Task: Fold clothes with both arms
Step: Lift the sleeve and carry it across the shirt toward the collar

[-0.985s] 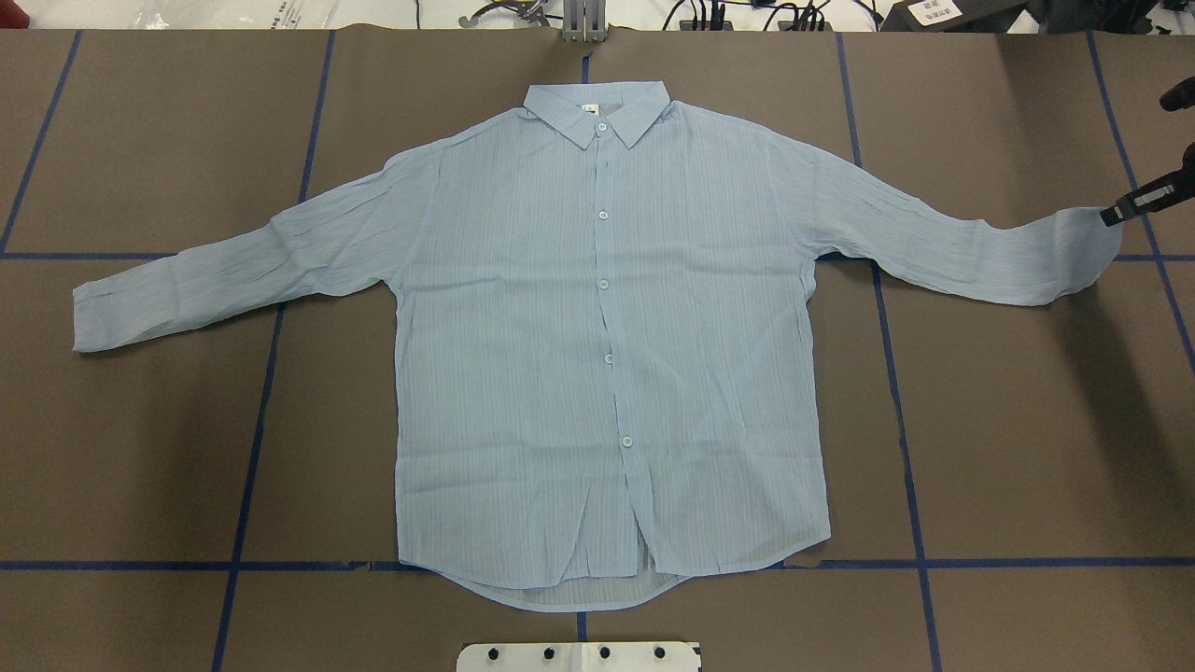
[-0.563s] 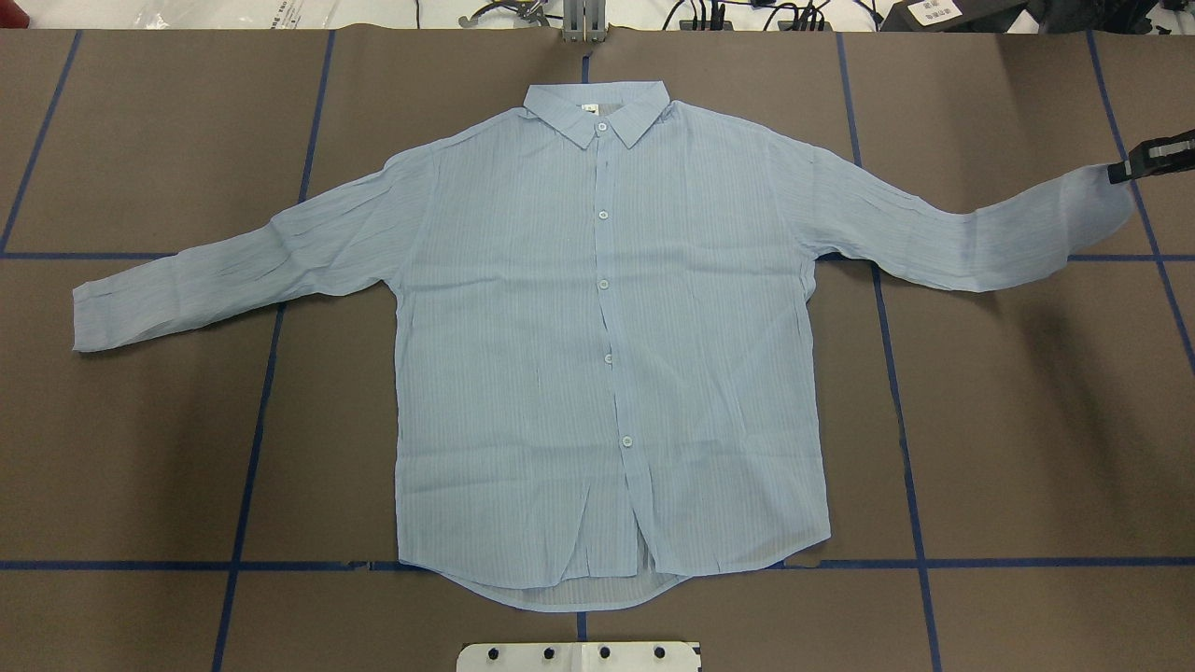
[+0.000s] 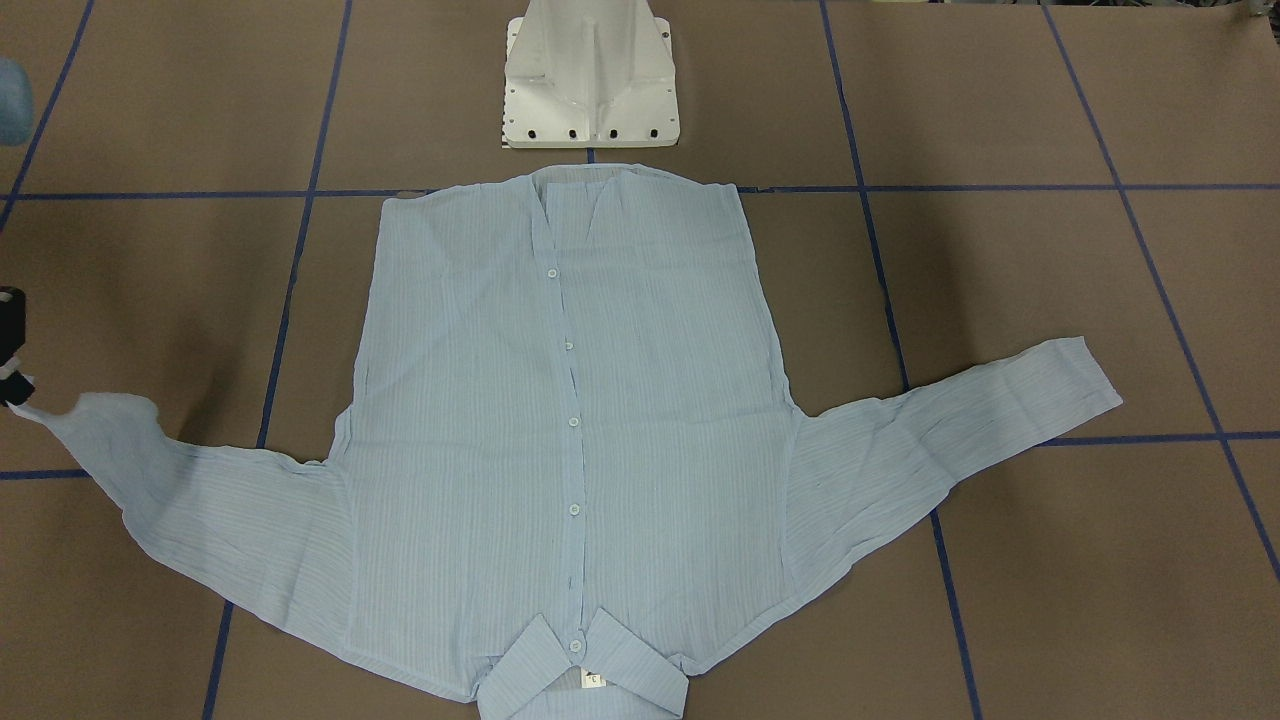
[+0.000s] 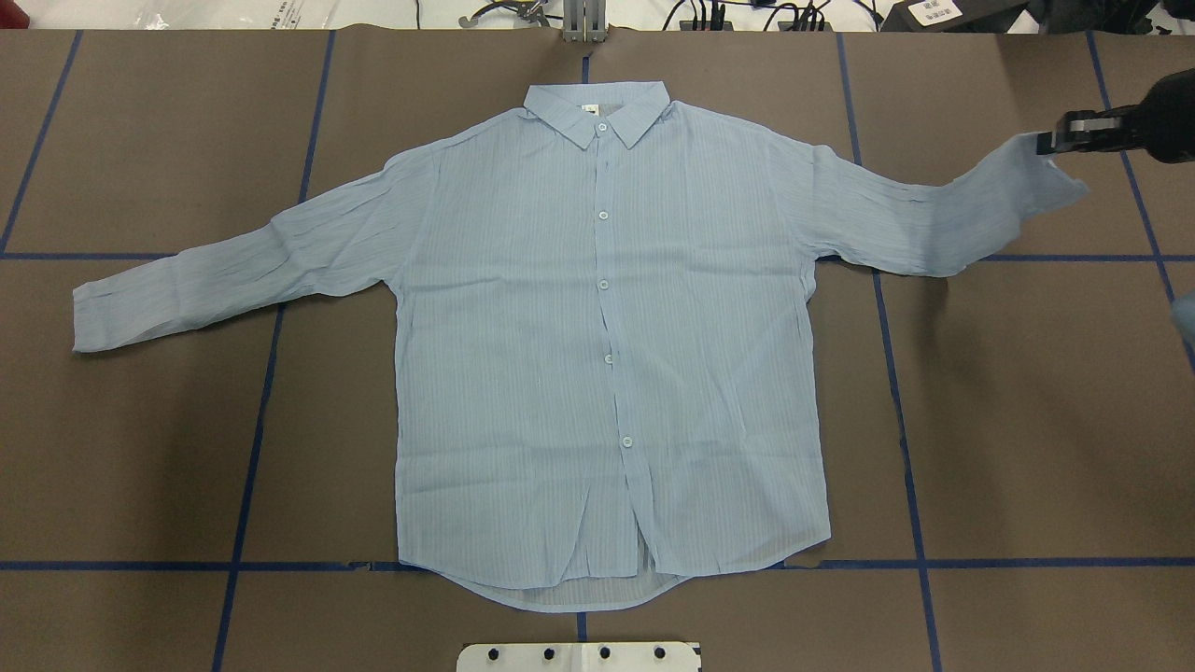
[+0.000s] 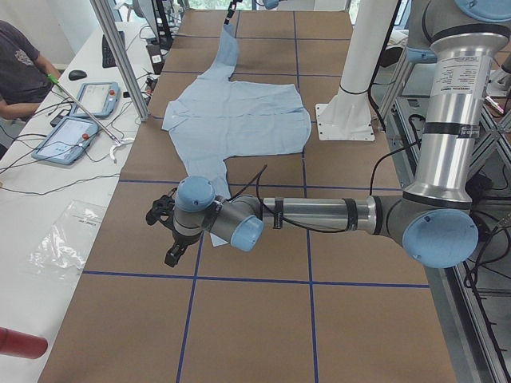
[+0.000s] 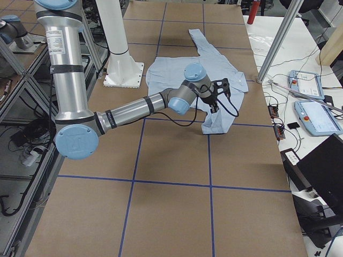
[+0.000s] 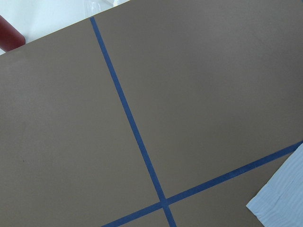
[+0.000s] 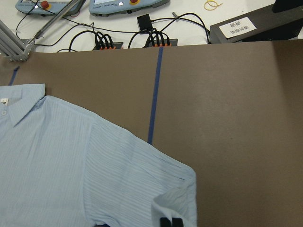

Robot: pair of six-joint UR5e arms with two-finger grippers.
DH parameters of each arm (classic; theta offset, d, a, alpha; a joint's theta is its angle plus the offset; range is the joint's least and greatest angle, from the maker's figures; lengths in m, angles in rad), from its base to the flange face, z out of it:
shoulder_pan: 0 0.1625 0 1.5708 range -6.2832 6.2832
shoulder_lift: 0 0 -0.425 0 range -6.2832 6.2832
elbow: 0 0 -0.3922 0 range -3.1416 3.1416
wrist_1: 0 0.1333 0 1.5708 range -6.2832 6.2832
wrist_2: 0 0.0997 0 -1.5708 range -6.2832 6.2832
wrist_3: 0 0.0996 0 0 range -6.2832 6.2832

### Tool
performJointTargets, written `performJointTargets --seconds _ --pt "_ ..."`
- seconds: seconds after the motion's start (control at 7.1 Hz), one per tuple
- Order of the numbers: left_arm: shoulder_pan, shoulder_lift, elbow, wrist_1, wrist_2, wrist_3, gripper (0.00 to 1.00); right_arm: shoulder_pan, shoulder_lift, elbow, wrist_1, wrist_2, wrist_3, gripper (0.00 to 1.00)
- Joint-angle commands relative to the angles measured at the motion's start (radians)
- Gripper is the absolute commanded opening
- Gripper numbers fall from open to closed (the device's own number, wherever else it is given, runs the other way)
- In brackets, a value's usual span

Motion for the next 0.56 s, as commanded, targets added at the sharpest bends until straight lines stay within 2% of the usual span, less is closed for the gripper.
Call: performJointTargets --seconds 0.0,0.28,0.42 --pt "0.000 0.000 0.011 -0.002 0.000 0.000 1.00 -0.205 0.079 0.015 -0.023 -0.262 0.188 0.00" --pt "0.000 -0.002 0.011 -0.002 0.000 -0.001 1.00 -0.362 0.284 0.010 -0.270 -0.460 0.340 0.00" --pt "0.000 -0.002 0.011 -0.004 0.000 0.000 1.00 -0.423 0.360 0.006 -0.362 -0.555 0.350 0.00"
